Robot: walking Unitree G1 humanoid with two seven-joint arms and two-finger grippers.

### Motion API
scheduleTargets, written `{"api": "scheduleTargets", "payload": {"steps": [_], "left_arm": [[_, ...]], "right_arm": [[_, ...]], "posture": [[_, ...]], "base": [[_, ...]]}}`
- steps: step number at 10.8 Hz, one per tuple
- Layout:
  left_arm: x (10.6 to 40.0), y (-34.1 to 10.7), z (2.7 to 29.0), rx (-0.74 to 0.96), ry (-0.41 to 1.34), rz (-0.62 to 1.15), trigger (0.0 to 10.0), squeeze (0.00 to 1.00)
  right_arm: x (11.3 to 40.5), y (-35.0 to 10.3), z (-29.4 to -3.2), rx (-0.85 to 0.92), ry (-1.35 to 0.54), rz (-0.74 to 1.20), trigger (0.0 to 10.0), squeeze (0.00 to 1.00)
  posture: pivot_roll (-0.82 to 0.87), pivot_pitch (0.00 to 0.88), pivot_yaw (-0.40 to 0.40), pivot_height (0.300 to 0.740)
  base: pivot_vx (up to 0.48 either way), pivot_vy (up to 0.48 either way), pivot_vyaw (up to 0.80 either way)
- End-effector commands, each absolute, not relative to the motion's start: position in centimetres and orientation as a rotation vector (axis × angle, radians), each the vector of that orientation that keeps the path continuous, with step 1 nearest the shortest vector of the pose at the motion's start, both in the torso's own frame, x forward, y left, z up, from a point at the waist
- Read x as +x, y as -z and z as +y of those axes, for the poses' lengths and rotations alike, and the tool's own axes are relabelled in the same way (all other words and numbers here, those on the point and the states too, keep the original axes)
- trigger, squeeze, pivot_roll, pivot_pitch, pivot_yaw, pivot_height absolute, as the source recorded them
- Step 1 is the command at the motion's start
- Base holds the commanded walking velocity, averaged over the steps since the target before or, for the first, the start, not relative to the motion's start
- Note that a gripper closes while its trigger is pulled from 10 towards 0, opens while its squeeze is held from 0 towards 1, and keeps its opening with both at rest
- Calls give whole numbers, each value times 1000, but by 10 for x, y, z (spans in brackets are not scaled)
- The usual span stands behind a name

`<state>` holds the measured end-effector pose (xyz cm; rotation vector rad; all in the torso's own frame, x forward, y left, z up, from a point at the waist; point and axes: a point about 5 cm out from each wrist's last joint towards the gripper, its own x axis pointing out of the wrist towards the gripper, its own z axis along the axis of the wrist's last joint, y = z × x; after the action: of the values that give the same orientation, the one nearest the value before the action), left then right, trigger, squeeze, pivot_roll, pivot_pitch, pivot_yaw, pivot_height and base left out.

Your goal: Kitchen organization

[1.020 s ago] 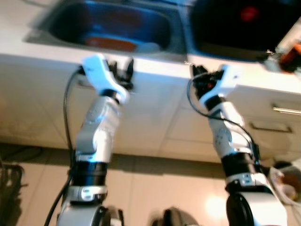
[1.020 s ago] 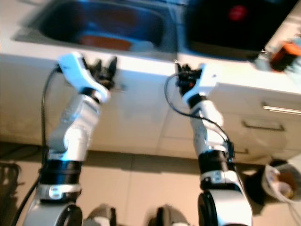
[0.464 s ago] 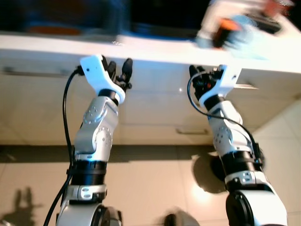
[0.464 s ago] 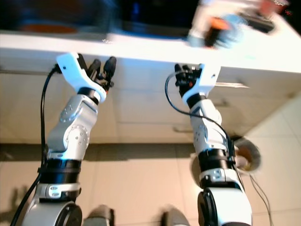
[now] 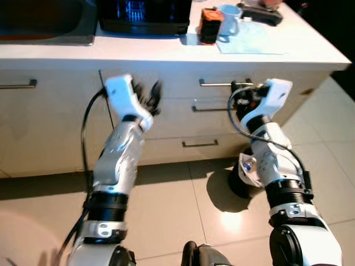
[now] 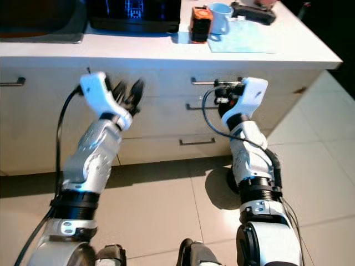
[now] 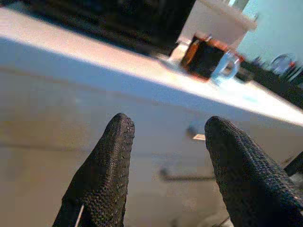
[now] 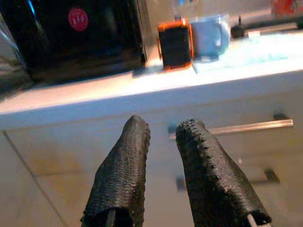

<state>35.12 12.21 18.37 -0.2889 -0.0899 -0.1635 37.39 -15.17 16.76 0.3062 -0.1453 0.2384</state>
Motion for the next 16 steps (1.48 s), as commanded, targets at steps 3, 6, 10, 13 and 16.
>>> {"api": "scheduleTargets", "payload": {"steps": [3,6,10,13,16], "left_arm": [[345,-131,138,-262,102,59,10000,0],[335,-88,150,-208,67,178,10000,0],[314,-43,164,-168,16,312,10000,0],[300,-15,166,-146,8,406,10000,0],[285,4,168,-153,-10,475,10000,0]], "right_arm": [[362,-119,-166,257,-197,18,10000,0],[336,-59,-182,234,-123,244,10000,0],[291,-1,-200,183,-52,485,10000,0],[266,23,-206,182,-6,594,10000,0],[256,33,-204,187,-15,656,10000,0]], "posture": [[59,136,-80,723],[59,132,-79,723],[57,149,-81,723],[55,155,-81,723],[53,157,-82,723]], "base": [[0,0,0],[0,0,0],[318,0,0],[334,0,0],[325,0,0]]}}
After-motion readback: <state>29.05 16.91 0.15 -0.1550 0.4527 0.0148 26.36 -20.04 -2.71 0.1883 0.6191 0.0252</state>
